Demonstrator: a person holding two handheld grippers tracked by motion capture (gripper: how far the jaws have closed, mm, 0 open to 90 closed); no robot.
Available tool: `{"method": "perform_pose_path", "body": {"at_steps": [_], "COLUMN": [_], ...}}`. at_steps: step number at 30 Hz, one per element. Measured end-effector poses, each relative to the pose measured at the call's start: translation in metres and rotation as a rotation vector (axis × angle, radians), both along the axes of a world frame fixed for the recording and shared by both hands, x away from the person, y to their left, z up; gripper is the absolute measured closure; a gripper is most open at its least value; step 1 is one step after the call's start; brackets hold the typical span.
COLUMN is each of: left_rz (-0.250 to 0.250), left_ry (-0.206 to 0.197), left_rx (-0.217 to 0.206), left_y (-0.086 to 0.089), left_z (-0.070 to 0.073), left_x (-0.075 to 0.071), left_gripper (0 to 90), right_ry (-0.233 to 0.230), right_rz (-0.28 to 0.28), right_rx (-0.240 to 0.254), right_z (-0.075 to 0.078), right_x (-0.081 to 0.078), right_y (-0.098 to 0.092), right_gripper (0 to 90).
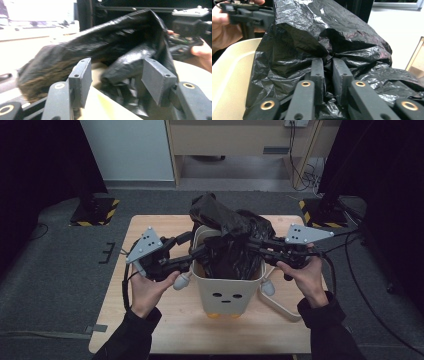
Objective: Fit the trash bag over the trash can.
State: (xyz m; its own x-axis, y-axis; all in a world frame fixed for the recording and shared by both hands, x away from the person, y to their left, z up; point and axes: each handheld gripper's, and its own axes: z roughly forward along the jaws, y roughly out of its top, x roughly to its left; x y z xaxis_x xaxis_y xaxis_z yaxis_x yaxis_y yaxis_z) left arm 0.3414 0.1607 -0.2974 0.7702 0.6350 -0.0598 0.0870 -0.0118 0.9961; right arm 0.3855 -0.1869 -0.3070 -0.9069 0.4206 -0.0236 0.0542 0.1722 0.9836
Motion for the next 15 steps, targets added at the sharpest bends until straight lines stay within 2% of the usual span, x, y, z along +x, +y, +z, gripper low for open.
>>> {"method": "perform_pose_path", "body": {"at_steps": [3,6,9,10,12,14,15], "left_rz": [0.014,0.037,0.067,0.079,0.093,0.092,0.093], "left_ry": [-0.014,-0.023,-0.038,-0.038,-0.034,-0.024,-0.024], "left_rx": [-0.041,-0.034,-0.030,-0.030,-0.036,-0.043,-0.028], "left_y": [0.006,0.008,0.012,0.014,0.017,0.018,0.018], "left_z": [-0.001,0.000,0.004,0.005,0.005,0.004,0.004], "left_x": [0.004,0.009,0.019,0.023,0.032,0.043,0.047], "left_gripper": [42.5,44.2,44.7,44.5,43.4,41.8,40.2], "right_ry": [0.024,0.032,0.019,0.010,-0.008,-0.010,0.003], "right_rz": [0.032,0.050,0.033,0.015,-0.057,-0.134,-0.150], "right_rx": [0.013,0.075,0.151,0.166,0.193,0.191,0.188], "right_z": [0.003,0.008,0.018,0.020,0.024,0.024,0.022], "right_x": [-0.002,-0.005,-0.006,-0.005,-0.001,0.008,0.014], "right_y": [-0.001,-0.007,-0.021,-0.024,-0.032,-0.037,-0.039], "right_gripper": [68.3,62.2,58.1,54.7,51.2,44.6,44.2]}}
